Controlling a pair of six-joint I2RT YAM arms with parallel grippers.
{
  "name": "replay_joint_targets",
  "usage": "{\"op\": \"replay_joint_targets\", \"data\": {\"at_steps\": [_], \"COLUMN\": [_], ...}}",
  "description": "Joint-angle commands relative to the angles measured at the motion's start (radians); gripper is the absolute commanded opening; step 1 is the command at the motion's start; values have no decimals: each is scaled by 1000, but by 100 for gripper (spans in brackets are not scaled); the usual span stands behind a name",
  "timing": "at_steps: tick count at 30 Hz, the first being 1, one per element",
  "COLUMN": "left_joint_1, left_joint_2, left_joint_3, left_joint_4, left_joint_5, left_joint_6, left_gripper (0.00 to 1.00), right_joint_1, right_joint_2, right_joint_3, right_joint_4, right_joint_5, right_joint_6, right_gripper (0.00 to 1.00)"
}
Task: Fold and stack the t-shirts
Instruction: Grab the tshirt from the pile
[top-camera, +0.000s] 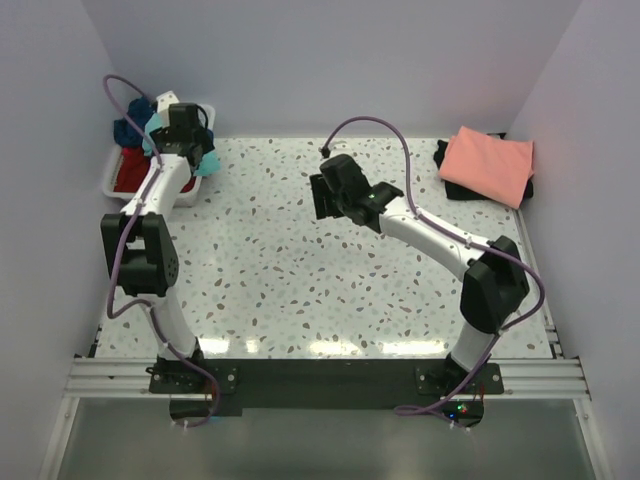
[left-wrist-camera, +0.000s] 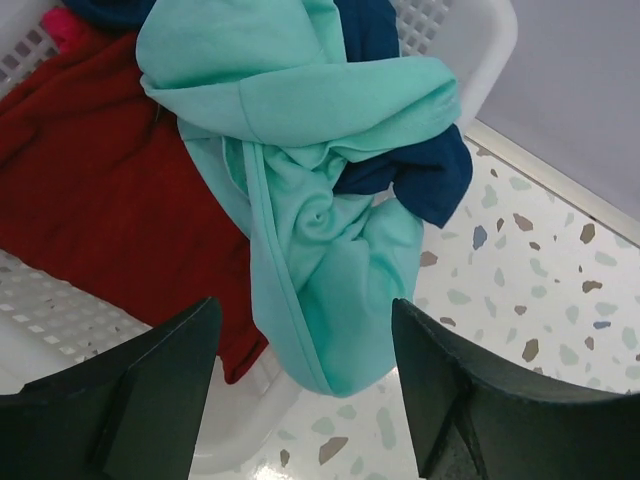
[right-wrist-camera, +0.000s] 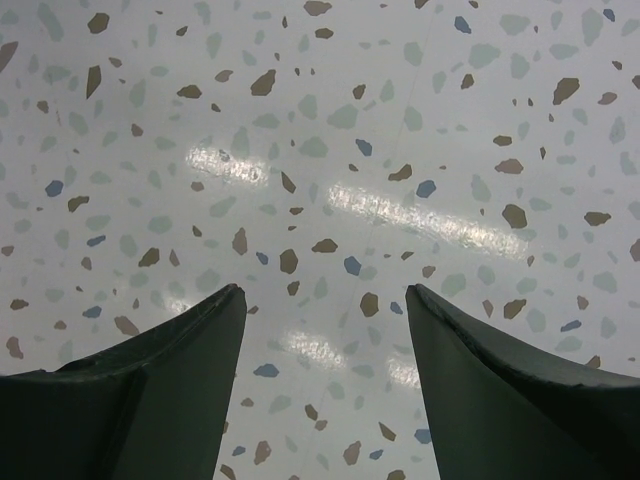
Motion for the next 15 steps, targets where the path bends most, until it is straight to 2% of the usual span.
{"op": "replay_joint_targets", "data": {"at_steps": [1,6,12,15], "left_joint_1": [54,115,126,126], "left_joint_2": [55,168,243,266], "left_joint_3": [55,139,173,187], "left_joint_4": [81,37,41,49], "left_joint_5": [-20,70,116,145], "left_joint_6": [-78,-137,-146,-147], "left_gripper": [72,64,62,56], "right_joint_1": [-9,-18,-33,-39], "right_joint_2": [17,43,72,89], "right_joint_3": [50,68,97,118], "right_joint_4": [-13,-42,-65,-79], "right_joint_5": [-9,-6,3,5], "right_joint_6": [-3,2,5,5], "right_gripper": [69,69,69,68]}}
